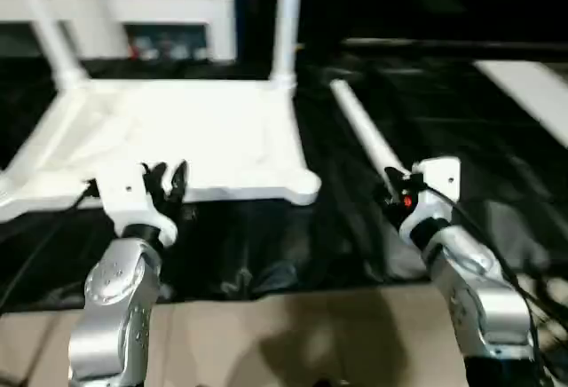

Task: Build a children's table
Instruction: Rotate table base

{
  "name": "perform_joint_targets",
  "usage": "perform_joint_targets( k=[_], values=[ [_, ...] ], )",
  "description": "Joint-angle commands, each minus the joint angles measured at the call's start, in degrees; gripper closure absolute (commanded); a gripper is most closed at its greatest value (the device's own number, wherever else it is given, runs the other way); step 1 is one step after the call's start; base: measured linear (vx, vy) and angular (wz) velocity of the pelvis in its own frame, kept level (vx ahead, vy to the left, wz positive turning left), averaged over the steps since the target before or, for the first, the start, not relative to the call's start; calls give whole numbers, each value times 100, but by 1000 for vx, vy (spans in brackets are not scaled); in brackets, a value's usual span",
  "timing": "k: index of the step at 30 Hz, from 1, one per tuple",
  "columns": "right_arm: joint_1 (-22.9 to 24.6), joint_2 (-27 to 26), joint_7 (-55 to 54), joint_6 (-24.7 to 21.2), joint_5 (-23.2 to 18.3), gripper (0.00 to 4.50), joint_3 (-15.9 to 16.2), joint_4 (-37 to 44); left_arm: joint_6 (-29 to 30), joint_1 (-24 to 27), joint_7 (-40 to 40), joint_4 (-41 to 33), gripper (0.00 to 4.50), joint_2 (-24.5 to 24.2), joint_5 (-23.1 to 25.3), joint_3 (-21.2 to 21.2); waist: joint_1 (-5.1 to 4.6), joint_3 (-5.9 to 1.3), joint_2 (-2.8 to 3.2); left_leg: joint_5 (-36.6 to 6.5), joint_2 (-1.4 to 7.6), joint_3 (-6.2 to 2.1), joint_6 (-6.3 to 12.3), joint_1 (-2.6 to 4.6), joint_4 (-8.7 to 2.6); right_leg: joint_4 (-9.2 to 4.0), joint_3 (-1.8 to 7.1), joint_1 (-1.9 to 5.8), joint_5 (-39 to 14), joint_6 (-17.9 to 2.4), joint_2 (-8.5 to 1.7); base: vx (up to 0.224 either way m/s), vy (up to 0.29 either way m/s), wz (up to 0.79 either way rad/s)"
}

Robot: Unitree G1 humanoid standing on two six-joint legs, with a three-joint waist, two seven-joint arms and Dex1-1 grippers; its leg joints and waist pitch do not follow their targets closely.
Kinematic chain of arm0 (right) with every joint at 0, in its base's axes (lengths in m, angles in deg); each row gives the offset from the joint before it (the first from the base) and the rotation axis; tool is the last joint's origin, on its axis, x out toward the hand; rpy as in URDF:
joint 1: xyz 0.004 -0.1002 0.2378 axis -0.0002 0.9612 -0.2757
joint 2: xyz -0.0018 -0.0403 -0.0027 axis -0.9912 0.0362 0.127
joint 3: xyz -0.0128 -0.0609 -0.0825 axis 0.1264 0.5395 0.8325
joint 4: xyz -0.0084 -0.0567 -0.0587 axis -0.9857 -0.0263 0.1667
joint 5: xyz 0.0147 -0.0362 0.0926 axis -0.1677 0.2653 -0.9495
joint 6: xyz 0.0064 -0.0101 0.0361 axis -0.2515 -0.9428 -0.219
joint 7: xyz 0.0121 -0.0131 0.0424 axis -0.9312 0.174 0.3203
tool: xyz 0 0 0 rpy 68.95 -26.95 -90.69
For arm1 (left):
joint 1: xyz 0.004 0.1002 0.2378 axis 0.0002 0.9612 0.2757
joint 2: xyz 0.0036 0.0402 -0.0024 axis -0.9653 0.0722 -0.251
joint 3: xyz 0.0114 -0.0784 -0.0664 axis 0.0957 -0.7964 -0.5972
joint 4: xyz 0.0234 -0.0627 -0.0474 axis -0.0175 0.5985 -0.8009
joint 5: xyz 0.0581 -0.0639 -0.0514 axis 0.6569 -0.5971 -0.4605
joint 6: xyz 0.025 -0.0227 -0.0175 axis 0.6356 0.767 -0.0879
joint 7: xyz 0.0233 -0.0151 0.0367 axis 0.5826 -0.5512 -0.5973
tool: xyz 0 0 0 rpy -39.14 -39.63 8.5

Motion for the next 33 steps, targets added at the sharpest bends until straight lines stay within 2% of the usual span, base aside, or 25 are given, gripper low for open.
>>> perform_joint_targets(
  k=[1, 2, 3, 4, 5, 6, 7, 8, 9, 10, 12, 15, 17, 18, 21, 24, 26, 28, 31, 33],
  values=[
    [-67, 48, -53, -112, -63, 199, -62, 88, 107, 105, 44, -121, 230, 67, -7, 86, 67, -211, -16, -3818, -77, -105, -317, 525, 58, -1190, 231, -626, -4966, 153, -377, 23, -77, -7],
    [-69, 53, -54, -132, -88, 186, -71, 106, 137, 133, 24, -157, 213, 74, -48, 93, -40, -175, -72, -2158, -174, -286, -168, 231, 497, -1370, 306, -381, -6357, 319, -758, 23, -77, -7],
    [-73, 62, -52, -146, -102, 178, -77, 112, 177, 152, -8, -178, 203, 69, -48, 115, 27, -272, 16, -1661, -44, -420, -267, -126, 87, -1087, 213, 51, -5632, 245, -696, 27, 19, -36],
    [-75, 67, -56, -151, -101, 173, -76, 114, 210, 167, -47, -183, 200, 55, -32, 140, 36, -325, 87, -1832, 11, -457, -398, -191, -154, -919, 106, 117, -4775, 179, -467, 26, 30, -25],
    [-72, 67, -56, -170, -102, 173, -70, 128, 235, 187, -93, -180, 200, 20, 31, 189, -22, -350, 188, -2505, 50, -511, -492, -160, -276, -814, 18, 60, -3742, 106, -230, 26, 30, -25],
    [-71, 75, -35, -191, -106, 166, -54, 139, 220, 206, -112, -161, 196, -13, 95, 234, -66, -343, 227, -2695, 90, -530, -449, -100, -331, -802, 70, 33, -2765, -209, -208, 0, 0, 0],
    [-63, 63, -42, -197, -111, 155, -52, 152, 206, 233, -90, -160, 183, -37, 106, 260, -117, -331, 218, -2713, 98, -521, -349, -144, -403, -786, 67, 107, -2298, -413, -197, 0, 0, 0],
    [-54, 45, -60, -221, -134, 143, -65, 167, 188, 250, -23, -181, 169, -50, 75, 282, -133, -318, 214, -2718, 93, -517, -312, -170, -422, -787, 63, 133, -2262, -457, -204, 0, 0, 0],
    [-32, 28, -79, -238, -156, 136, -77, 172, 223, 266, 20, -239, 160, -51, 43, 296, -149, -296, 202, -2832, 79, -496, -277, -159, -424, -829, 57, 116, -2452, -468, -215, 0, 0, 0],
    [-22, 26, -84, -239, -163, 131, -77, 172, 221, 270, 24, -260, 158, -44, 44, 295, -170, -281, 190, -2962, 60, -476, -264, -110, -392, -891, 53, 73, -2800, -424, -236, 0, 0, 0],
    [18, 32, -88, -249, -177, 111, -53, 174, 210, 282, 5, -292, 138, -26, 85, 285, -193, -291, 203, -2909, 52, -471, -248, -76, -370, -929, 60, 64, -2920, -410, -256, 0, 0, 0],
    [62, 71, -164, -306, -31, 94, 59, 169, 121, 289, -230, -272, 117, -46, 378, 314, -212, -290, 200, -2790, 65, -462, -215, -97, -400, -926, 64, 83, -2743, -425, -239, 0, 0, 0],
    [58, 76, -245, -289, 73, 73, 93, 146, 1, 278, -340, -230, 97, -42, 487, 303, -208, -289, 200, -2790, 62, -446, -212, -66, -387, -936, 72, 61, -2743, -442, -242, 0, 0, 0],
    [58, 75, -352, -210, 200, 73, 115, 102, -142, 281, -456, -173, 97, -35, 547, 314, -209, -287, 195, -2778, 68, -445, -214, -65, -390, -940, 74, 57, -2735, -453, -236, 0, 0, 0],
    [59, 54, -394, -197, 177, 73, 64, 90, -112, 357, -512, -210, 97, -41, 688, 503, -204, -295, 202, -2755, 74, -432, -210, -60, -391, -920, 94, 55, -2623, -479, -232, 0, 0, 0],
    [50, 50, -412, -209, 162, 73, 53, 87, 59, 363, -401, -204, 97, -56, 617, 565, -178, -307, 237, -2660, 82, -419, -209, -56, -398, -887, 124, 59, -2403, -551, -233, 0, 0, 0],
    [34, 36, -430, -214, 145, 73, 37, 80, -20, 358, -255, -163, 97, -103, 581, 606, -169, -310, 230, -2603, 85, -408, -205, -67, -405, -875, 133, 66, -2260, -593, -228, 0, 0, 0],
    [12, 39, -440, -208, 148, 73, 35, 57, 190, 381, -213, -221, 97, -69, 458, 552, -161, -316, 229, -2545, 89, -397, -203, -76, -412, -853, 140, 76, -2198, -619, -229, 0, 0, 0],
    [-29, 88, -430, -196, 205, 73, 119, 12, 80, 398, -212, -252, 97, -109, 484, 561, -161, -330, 202, -2519, 86, -377, -189, -68, -393, -860, 152, 68, -2396, -565, -232, 0, 0, 0],
    [-53, 105, -404, -180, 253, 73, 197, -6, 122, 356, -190, -253, 97, -136, 431, 533, -187, -306, 206, -3035, 69, -391, -223, 26, -393, -906, 109, 60, -3109, -380, -226, 0, 0, 0]
  ],
)
